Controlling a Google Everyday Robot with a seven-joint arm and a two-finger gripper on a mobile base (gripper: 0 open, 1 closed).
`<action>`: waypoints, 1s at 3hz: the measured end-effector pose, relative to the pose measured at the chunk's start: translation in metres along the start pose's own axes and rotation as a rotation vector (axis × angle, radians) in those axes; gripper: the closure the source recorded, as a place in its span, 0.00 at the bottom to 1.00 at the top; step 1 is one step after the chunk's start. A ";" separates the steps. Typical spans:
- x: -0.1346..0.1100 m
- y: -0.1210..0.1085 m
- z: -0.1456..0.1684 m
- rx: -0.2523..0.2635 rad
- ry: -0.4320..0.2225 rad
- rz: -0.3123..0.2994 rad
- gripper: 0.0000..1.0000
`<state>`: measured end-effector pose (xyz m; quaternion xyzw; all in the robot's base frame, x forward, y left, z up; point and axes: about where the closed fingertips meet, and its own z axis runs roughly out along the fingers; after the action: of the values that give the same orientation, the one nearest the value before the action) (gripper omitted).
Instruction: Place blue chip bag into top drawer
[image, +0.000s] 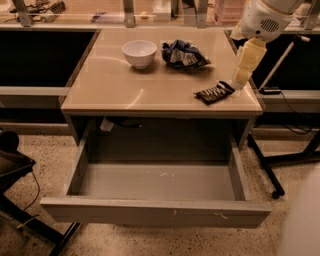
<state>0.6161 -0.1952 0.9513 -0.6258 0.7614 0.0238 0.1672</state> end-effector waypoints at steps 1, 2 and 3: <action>-0.007 -0.040 0.014 0.022 -0.097 0.035 0.00; -0.019 -0.058 -0.001 0.083 -0.144 0.022 0.00; -0.022 -0.063 0.004 0.088 -0.194 0.022 0.00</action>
Offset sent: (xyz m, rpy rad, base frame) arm 0.0362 0.0009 -0.0061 0.0782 -0.0216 -0.0179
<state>0.6810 -0.1870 0.9644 -0.6042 0.7489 0.0529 0.2671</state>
